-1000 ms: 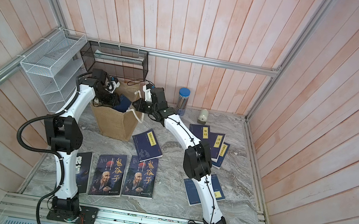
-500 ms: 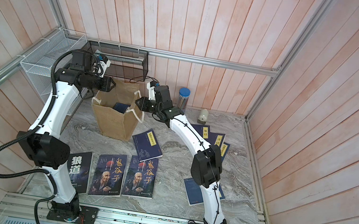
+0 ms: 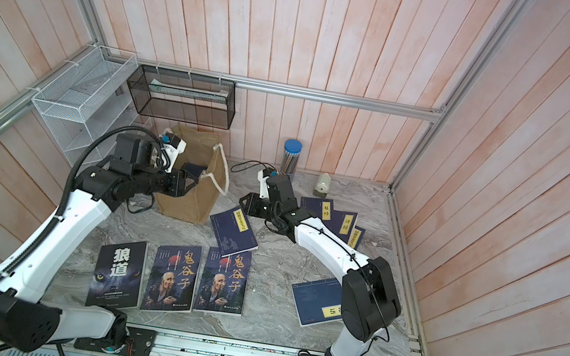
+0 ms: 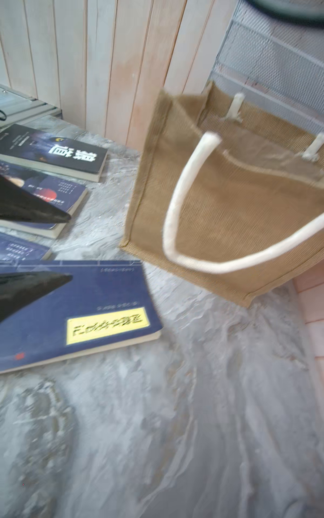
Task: Put the books into the canvas bag
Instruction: Pick up the book from the center of the board.
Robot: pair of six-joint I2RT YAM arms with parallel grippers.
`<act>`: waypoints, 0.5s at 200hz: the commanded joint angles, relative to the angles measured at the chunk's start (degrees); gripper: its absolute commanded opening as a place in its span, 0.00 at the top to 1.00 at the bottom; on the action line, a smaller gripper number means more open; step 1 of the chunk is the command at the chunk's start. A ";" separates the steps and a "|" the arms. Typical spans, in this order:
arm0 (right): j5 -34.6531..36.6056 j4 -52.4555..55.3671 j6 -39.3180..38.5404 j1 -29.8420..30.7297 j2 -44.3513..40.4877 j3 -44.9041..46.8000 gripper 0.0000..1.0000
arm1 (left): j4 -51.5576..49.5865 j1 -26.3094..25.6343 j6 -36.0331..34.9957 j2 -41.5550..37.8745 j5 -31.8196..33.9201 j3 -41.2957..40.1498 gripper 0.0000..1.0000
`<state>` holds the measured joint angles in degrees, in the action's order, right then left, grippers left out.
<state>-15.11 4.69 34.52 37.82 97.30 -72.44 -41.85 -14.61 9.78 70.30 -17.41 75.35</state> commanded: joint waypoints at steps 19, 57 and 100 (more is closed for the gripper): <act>0.40 -2.70 -0.07 -2.07 -4.62 9.35 0.67 | 11.28 -6.60 15.49 -7.10 1.94 -18.70 0.54; -1.05 -3.21 -1.54 -3.63 -2.45 11.98 0.64 | 23.70 -12.37 25.27 -7.20 1.72 -33.92 0.55; -2.55 -3.25 -3.03 -5.54 3.48 10.25 0.61 | 36.64 -12.50 30.83 2.29 -2.29 -39.78 0.55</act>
<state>-15.99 1.85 33.15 33.34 96.99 -60.80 -17.12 -27.07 35.66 68.10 -16.86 36.18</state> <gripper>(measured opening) 0.382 0.450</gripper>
